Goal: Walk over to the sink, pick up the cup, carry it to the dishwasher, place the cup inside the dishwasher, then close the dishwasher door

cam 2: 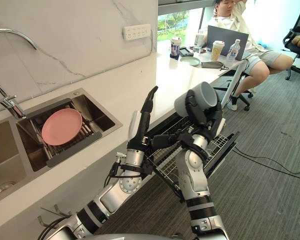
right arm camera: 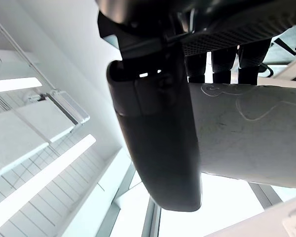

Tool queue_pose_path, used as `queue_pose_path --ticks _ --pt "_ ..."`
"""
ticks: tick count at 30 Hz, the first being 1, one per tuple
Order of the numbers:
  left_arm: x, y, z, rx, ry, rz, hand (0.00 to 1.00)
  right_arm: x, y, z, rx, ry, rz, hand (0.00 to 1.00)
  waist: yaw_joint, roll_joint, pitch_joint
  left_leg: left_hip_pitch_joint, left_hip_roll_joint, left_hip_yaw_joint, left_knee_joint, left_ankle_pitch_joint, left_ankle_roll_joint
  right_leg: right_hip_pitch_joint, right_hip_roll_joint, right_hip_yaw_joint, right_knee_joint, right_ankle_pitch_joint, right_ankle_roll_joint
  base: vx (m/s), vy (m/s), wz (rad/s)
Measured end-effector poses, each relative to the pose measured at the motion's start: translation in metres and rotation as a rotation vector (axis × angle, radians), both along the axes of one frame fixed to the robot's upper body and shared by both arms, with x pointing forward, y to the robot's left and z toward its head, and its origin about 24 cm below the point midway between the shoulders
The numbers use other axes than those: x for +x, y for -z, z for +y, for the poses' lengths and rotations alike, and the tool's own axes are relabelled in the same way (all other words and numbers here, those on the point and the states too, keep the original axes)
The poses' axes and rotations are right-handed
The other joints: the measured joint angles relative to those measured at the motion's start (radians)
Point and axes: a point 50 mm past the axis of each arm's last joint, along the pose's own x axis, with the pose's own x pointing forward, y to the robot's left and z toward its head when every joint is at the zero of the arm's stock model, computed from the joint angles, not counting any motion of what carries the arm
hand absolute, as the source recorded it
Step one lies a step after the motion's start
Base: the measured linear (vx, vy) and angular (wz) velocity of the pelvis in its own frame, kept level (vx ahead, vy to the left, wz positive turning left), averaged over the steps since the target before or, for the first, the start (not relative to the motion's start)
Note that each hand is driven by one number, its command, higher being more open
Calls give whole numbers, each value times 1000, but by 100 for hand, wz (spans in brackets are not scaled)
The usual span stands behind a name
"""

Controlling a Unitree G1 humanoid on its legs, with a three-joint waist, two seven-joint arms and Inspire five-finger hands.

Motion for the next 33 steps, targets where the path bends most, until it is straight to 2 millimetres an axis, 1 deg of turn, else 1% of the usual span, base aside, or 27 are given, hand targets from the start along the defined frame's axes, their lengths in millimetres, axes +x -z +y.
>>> queue_pose_path --ticks 2,3,5,7,8,9,10,12,13,15,16,17,19,21,23,24,26,27,28,29,30,31,32,33 --pt "-5 -9 1 -69 48 -10 100 -3 -7 -10 0 59 -32 0 0 5 3 0 0 -1 0 0 0 0 0 -1 1 0 1 0 0 0" --pt "-6 -11 2 -91 65 -2 100 -4 -8 -13 -6 73 -41 0 0 5 3 0 0 -2 -1 0 0 0 0 -1 1 -1 1 0 0 3" --pt "-9 -10 7 -179 146 67 100 -11 -13 -25 -11 122 -77 0 0 6 3 -2 0 -6 -2 0 0 0 -1 -5 2 -3 3 0 0 6" --pt "-11 -1 8 -247 240 181 100 -18 -14 -38 -37 158 -90 0 0 6 3 -5 -3 -15 -5 0 0 1 -5 -13 6 -8 5 4 2 13" --pt "-16 12 8 -293 312 291 100 -25 -13 -49 -81 191 -83 0 -2 6 3 -9 -5 -23 -5 0 0 1 -8 -20 6 -11 8 15 4 14" --pt "-19 17 8 -309 335 330 100 -28 -11 -53 -91 204 -78 0 -2 6 3 -11 -5 -25 -5 0 0 0 -8 -23 6 -12 9 21 4 13" --pt "-25 25 9 -330 365 381 100 -34 -9 -59 -99 224 -69 0 -2 6 3 -15 -5 -28 -5 0 0 0 -9 -26 6 -14 10 27 -1 12" --pt "-35 40 13 -408 432 496 100 -49 1 -77 -122 293 -21 0 -3 6 3 -24 -6 -38 -5 0 0 -1 -10 -38 6 -18 12 38 -7 15" --pt "-37 42 13 -436 444 519 100 -54 4 -82 -125 312 -5 0 -3 6 3 -26 -6 -41 -5 0 0 -1 -10 -42 6 -19 13 39 -7 15" --pt "-46 43 17 -565 517 578 100 -72 18 -99 -137 382 63 0 -4 7 3 -36 -8 -52 -5 0 0 -2 -13 -55 7 -22 16 30 -3 15" --pt "-48 42 17 -589 540 582 100 -76 22 -103 -139 396 82 0 -4 7 3 -38 -8 -53 -5 0 0 -2 -13 -56 7 -23 16 22 1 11" --pt "-51 40 17 -610 583 586 100 -82 30 -109 -139 420 119 0 -4 7 3 -39 -9 -55 -5 0 0 -2 -14 -58 7 -23 16 10 2 5" --pt "-53 40 15 -601 625 599 100 -86 40 -115 -141 427 166 0 -4 8 2 -42 -9 -56 -5 0 0 -5 -15 -59 7 -24 17 4 2 2" --pt "-55 45 13 -575 633 633 100 -88 48 -115 -153 390 195 0 -6 13 -1 -48 -8 -56 -6 0 0 -14 -15 -58 13 -25 17 0 0 0" --pt "-57 61 11 -488 595 700 100 -86 56 -112 -169 308 212 0 -8 17 -4 -53 -8 -57 -6 0 0 -21 -16 -58 18 -27 17 0 0 0" --pt "-58 72 12 -439 560 746 100 -85 59 -110 -179 265 218 0 -9 19 -5 -53 -7 -57 -6 0 0 -21 -16 -58 18 -28 16 0 0 0" --pt "-63 112 19 -303 437 907 100 -80 69 -101 -201 143 244 0 -8 23 -7 -56 -5 -62 -6 1 -1 -22 -15 -60 20 -31 15 -12 -6 4" --pt "-66 122 23 -270 398 950 100 -78 72 -98 -207 111 255 0 -8 23 -7 -56 -5 -65 -5 2 -2 -22 -14 -63 20 -32 14 -9 -12 9" --pt "-70 139 31 -215 341 1015 100 -76 77 -94 -209 73 272 0 -8 22 -7 -59 -4 -72 -5 4 -3 -21 -13 -69 21 -33 13 -6 -16 18" --pt "-78 161 45 -129 258 1100 100 -74 85 -87 -208 21 298 0 -7 21 -6 -64 -4 -82 -5 7 -4 -21 -13 -80 21 -34 12 0 -17 18" --pt "-81 167 50 -107 234 1119 100 -74 87 -86 -207 8 307 0 -6 20 -6 -65 -4 -84 -5 7 -4 -21 -13 -82 21 -34 12 9 -15 17" --pt "-91 181 67 -50 161 1179 100 -74 95 -82 -204 -30 340 0 0 20 -5 -66 -4 -88 -5 8 -5 -20 -13 -86 21 -34 11 19 -10 11" --pt "-98 191 81 -17 106 1225 100 -73 102 -80 -197 -56 368 0 3 19 -5 -67 -6 -92 -2 8 -5 -17 -15 -90 21 -35 10 15 -6 11" --pt "-102 195 87 -2 79 1243 100 -72 104 -78 -197 -67 382 0 3 18 -4 -67 -7 -94 -1 9 -5 -16 -16 -92 21 -35 10 16 1 8"
